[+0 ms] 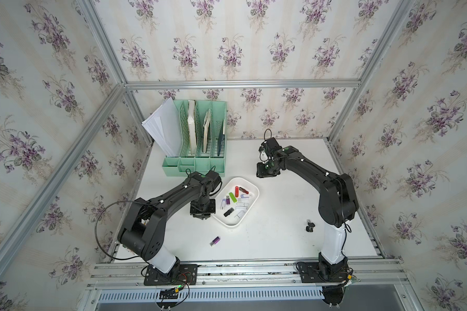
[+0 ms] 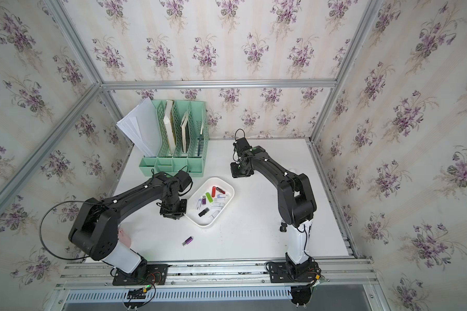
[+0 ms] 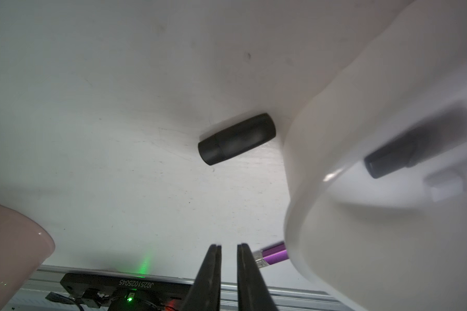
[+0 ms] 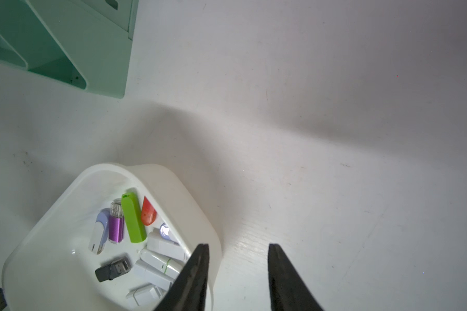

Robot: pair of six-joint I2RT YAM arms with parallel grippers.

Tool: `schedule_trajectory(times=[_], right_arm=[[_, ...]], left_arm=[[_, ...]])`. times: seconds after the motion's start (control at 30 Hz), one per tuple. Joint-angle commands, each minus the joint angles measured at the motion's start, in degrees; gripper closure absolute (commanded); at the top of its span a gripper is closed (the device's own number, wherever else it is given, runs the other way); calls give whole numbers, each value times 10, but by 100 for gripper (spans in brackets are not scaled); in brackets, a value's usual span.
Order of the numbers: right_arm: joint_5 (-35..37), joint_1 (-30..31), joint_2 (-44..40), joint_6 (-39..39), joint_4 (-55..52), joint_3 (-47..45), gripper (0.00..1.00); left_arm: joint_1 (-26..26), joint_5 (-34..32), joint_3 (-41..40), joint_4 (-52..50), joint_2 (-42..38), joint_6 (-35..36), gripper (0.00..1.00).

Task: Put the usb flash drive into the storage box
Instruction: Adjust the storage box at the center of the board.

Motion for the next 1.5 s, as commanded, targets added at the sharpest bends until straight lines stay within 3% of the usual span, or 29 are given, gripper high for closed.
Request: schedule_trajectory(times=[0.0,0.23,0.6,0.87,0.97,1.1,1.27,1.47], right_arm=[[-9,-2,20,-17,-15,12,58],[-43,-2,26,-25,-1,-12,59],[-40,0,-52,-14,14,-114,59],[5,2,-113,-2,-9,-121,60],[-9,24,-127,-9,-32,-91,67],[-39,70,-124,-3,-37,-80,100],[-54,107,-93,14,-21,-77,100],[-52,127,-47,27,-5,-74,100]], left_arm=[[1,22,-6,21,12,-7,85],[0,44,26,45,57,1,85],[0,47,160,25,159,36,84],[8,33,250,-14,198,56,84],[30,31,251,-22,179,63,86],[60,39,222,-25,134,71,91],[59,48,172,-42,65,65,92],[14,69,96,-52,-36,24,92]])
